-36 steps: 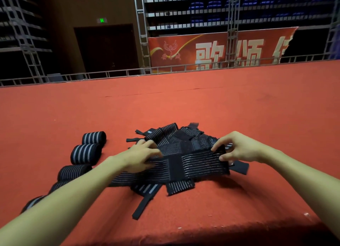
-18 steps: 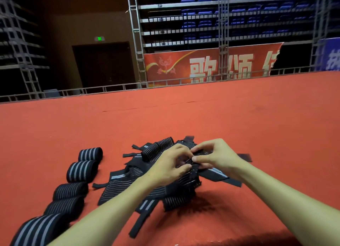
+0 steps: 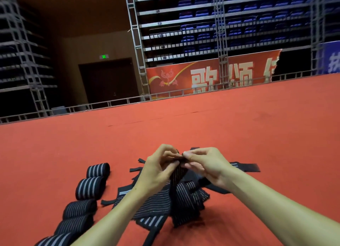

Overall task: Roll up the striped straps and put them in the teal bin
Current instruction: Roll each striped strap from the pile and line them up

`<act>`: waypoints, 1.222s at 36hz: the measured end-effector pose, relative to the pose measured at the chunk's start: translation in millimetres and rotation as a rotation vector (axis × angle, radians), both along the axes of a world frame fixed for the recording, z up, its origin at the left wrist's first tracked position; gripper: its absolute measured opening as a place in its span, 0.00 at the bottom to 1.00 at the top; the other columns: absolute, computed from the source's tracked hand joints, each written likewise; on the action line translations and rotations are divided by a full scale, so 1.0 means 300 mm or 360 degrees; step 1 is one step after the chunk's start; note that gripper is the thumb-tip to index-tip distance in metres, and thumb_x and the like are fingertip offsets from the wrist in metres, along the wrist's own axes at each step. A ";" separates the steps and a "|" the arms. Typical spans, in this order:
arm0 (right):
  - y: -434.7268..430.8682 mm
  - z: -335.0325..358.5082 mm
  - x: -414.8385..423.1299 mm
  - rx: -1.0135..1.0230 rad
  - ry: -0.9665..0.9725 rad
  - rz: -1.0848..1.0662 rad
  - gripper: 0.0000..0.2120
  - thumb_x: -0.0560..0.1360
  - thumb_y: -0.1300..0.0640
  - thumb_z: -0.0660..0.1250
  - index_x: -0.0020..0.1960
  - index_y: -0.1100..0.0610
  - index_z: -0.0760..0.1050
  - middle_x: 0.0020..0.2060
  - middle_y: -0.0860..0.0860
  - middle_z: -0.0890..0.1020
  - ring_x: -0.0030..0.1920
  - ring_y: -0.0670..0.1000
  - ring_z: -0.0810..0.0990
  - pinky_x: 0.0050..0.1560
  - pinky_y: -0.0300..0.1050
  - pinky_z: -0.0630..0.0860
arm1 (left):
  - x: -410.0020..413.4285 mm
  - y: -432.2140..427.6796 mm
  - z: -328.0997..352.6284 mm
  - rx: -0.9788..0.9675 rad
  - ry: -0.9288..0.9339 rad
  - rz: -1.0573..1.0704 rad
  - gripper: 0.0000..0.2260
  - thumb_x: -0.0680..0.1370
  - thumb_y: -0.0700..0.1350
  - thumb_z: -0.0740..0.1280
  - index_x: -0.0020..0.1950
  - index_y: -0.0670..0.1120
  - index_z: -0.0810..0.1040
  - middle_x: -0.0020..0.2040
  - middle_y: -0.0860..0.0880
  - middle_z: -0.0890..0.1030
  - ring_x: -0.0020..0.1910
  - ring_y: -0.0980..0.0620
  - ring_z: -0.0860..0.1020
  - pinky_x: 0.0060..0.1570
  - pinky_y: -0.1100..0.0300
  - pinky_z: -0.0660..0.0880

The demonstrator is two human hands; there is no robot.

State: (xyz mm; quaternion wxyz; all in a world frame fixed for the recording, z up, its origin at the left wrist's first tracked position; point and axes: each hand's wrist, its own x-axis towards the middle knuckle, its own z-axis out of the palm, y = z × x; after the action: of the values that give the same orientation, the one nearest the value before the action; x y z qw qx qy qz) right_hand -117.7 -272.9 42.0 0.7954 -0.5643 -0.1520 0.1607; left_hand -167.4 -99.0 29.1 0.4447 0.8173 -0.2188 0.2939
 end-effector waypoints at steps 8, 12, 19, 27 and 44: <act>0.018 0.006 0.010 -0.0608 -0.0983 -0.0426 0.02 0.76 0.58 0.73 0.44 0.53 0.83 0.34 0.43 0.81 0.35 0.42 0.76 0.40 0.36 0.73 | 0.024 0.029 0.045 -0.0073 -0.0086 0.0192 0.10 0.76 0.38 0.65 0.40 0.54 0.72 0.40 0.46 0.80 0.39 0.40 0.78 0.40 0.42 0.78; 0.019 0.001 0.006 -0.0538 -0.1246 -0.0487 0.15 0.75 0.62 0.72 0.52 0.42 0.76 0.46 0.44 0.82 0.45 0.43 0.81 0.47 0.41 0.77 | 0.028 0.016 0.073 -0.0137 -0.0144 0.0314 0.17 0.75 0.28 0.66 0.41 0.51 0.77 0.41 0.52 0.81 0.40 0.57 0.79 0.46 0.55 0.78; 0.021 0.022 -0.002 -0.0524 -0.1598 -0.0466 0.14 0.72 0.61 0.74 0.51 0.44 0.79 0.49 0.41 0.83 0.52 0.45 0.81 0.54 0.46 0.78 | 0.027 -0.003 0.150 -0.0400 -0.0146 0.0259 0.13 0.77 0.28 0.65 0.43 0.47 0.79 0.42 0.51 0.82 0.44 0.53 0.81 0.50 0.47 0.79; 0.005 0.134 0.012 -0.0316 -0.1442 -0.0416 0.18 0.71 0.67 0.75 0.50 0.46 0.82 0.44 0.41 0.85 0.47 0.42 0.84 0.51 0.42 0.81 | -0.001 -0.025 0.202 -0.0334 -0.0162 -0.0025 0.07 0.77 0.38 0.68 0.52 0.49 0.78 0.47 0.56 0.81 0.46 0.54 0.80 0.49 0.53 0.78; -0.161 0.412 0.016 -0.0273 -0.1636 -0.0680 0.22 0.72 0.68 0.74 0.63 0.54 0.79 0.56 0.48 0.82 0.52 0.44 0.81 0.48 0.29 0.76 | -0.002 -0.132 0.022 0.0081 0.0361 -0.0103 0.31 0.77 0.30 0.64 0.66 0.65 0.68 0.61 0.51 0.79 0.56 0.57 0.80 0.60 0.57 0.77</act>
State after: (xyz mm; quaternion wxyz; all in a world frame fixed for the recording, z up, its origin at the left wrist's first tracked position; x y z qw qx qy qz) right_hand -113.0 -321.1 165.5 0.5851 -0.6509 -0.3888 -0.2879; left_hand -168.1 -138.5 35.8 0.4550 0.8488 -0.2007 0.1795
